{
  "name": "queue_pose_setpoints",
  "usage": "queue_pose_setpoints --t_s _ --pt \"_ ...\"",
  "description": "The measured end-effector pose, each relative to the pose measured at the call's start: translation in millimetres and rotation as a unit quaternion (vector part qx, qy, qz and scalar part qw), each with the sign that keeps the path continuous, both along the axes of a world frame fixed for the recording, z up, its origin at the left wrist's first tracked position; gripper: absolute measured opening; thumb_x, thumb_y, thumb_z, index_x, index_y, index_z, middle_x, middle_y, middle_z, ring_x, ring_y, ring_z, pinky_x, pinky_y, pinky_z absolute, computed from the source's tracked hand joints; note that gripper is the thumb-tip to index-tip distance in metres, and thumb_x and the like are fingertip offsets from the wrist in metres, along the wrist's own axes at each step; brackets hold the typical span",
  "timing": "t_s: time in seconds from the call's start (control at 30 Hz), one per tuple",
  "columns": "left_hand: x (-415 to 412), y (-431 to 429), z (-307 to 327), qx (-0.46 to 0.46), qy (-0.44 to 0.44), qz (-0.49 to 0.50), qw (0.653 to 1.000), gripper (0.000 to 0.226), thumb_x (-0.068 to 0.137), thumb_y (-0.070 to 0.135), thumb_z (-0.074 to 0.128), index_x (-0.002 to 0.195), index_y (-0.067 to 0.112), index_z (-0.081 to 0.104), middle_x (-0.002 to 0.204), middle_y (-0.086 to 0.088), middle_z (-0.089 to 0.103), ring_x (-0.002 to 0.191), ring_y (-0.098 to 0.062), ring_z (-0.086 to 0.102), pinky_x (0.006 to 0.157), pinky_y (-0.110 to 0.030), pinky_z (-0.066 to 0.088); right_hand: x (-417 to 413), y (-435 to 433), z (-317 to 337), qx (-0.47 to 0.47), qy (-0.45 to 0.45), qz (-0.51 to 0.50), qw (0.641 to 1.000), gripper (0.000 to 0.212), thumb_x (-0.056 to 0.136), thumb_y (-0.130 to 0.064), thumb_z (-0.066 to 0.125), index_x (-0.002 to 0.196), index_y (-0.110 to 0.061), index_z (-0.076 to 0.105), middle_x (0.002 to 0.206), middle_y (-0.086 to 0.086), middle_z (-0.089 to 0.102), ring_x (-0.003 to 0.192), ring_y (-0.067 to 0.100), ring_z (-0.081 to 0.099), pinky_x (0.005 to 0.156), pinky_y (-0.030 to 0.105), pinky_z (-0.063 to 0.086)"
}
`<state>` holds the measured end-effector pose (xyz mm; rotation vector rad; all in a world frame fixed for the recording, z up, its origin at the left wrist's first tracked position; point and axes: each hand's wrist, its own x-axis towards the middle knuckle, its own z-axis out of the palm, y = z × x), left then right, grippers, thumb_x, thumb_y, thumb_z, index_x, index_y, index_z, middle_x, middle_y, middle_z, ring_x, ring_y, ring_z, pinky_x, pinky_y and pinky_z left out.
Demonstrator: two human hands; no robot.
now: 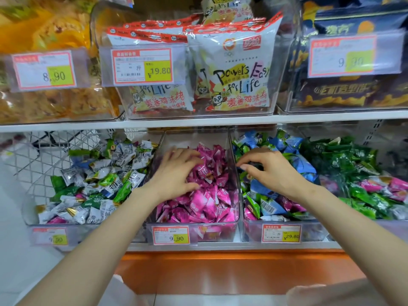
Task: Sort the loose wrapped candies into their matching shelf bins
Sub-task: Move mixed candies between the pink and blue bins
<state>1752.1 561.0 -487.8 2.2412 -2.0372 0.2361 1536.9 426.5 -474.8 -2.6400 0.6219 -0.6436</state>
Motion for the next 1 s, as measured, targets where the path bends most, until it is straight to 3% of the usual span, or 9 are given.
queue_pose_setpoints --t_s 0.1,0.17,0.23,0.4,0.57,0.67,0.77,0.83,1.0 --pt "-18 -14 -5 0.105 0.125 -0.126 0.979 0.067 0.075 0.054 0.066 0.133 0.027 0.047 0.141 0.005 0.043 0.131 -0.016 0.033 0.113 -0.047 0.021 -2 0 0 -0.003 0.005 0.007 1.0 0.016 0.092 -0.023 0.059 0.1 -0.02 0.071 0.104 -0.008 0.066 0.1 0.011 0.059 0.087 0.03 0.048" --pt "-24 -22 -17 0.216 0.055 -0.129 0.966 0.076 0.074 0.055 0.068 0.139 0.034 0.037 0.148 0.007 0.033 0.138 -0.018 0.022 0.115 -0.051 0.008 -3 0 0 -0.004 0.007 0.01 1.0 0.016 0.092 -0.023 0.059 0.1 -0.02 0.071 0.104 -0.009 0.066 0.099 0.01 0.059 0.086 0.029 0.047" --pt "-25 -28 -28 0.254 -0.029 -0.124 0.959 0.084 0.073 0.053 0.07 0.143 0.04 0.025 0.152 0.008 0.023 0.141 -0.021 0.011 0.113 -0.052 -0.001 -4 1 -1 -0.009 0.009 0.013 1.0 0.016 0.092 -0.025 0.058 0.101 -0.021 0.071 0.104 -0.008 0.067 0.1 0.01 0.059 0.087 0.032 0.048" --pt "-26 -30 -34 0.2 -0.088 -0.128 0.967 0.077 0.075 0.051 0.068 0.14 0.037 0.029 0.144 0.004 0.032 0.136 -0.028 0.02 0.113 -0.052 -0.002 -2 6 -2 -0.036 0.004 0.027 0.999 0.015 0.09 -0.026 0.061 0.1 -0.023 0.071 0.103 -0.007 0.068 0.098 0.012 0.059 0.088 0.036 0.047" --pt "-25 -27 -36 0.151 -0.089 -0.118 0.977 0.066 0.078 0.042 0.067 0.135 0.034 0.035 0.139 0.005 0.037 0.131 -0.028 0.027 0.114 -0.05 -0.001 2 11 -6 -0.064 0.063 0.074 0.993 0.024 0.091 -0.032 0.052 0.108 -0.03 0.069 0.119 -0.009 0.063 0.117 0.017 0.05 0.101 0.042 0.036" --pt "-18 -22 -34 0.119 -0.026 -0.118 0.986 0.059 0.079 0.031 0.069 0.131 0.031 0.04 0.133 0.002 0.043 0.126 -0.025 0.032 0.113 -0.041 0.012 2 10 -4 -0.07 0.091 0.068 0.991 0.025 0.095 -0.032 0.049 0.112 -0.033 0.067 0.127 -0.013 0.058 0.123 0.013 0.045 0.107 0.038 0.027" --pt "-7 -17 -25 0.048 0.071 -0.126 0.988 0.053 0.077 0.023 0.072 0.124 0.024 0.049 0.118 -0.002 0.05 0.107 -0.016 0.039 0.096 -0.032 0.033 2 8 -1 -0.066 0.106 0.061 0.99 0.025 0.096 -0.033 0.049 0.113 -0.033 0.066 0.13 -0.015 0.055 0.125 0.007 0.044 0.108 0.032 0.023" --pt "3 -12 -18 0.006 0.107 -0.122 0.987 0.051 0.075 0.019 0.074 0.121 0.02 0.053 0.113 -0.002 0.05 0.102 -0.013 0.039 0.089 -0.029 0.036 2 8 -1 -0.054 0.099 0.066 0.991 0.024 0.095 -0.033 0.05 0.112 -0.032 0.067 0.129 -0.014 0.057 0.123 0.007 0.046 0.108 0.034 0.028" --pt "22 -4 -7 -0.015 0.123 -0.061 0.99 0.05 0.076 0.024 0.074 0.121 0.023 0.054 0.116 -0.001 0.049 0.109 -0.015 0.039 0.095 -0.032 0.036 3 9 1 -0.045 0.091 0.065 0.993 0.022 0.093 -0.031 0.053 0.11 -0.029 0.069 0.124 -0.013 0.06 0.12 0.006 0.049 0.104 0.033 0.036"
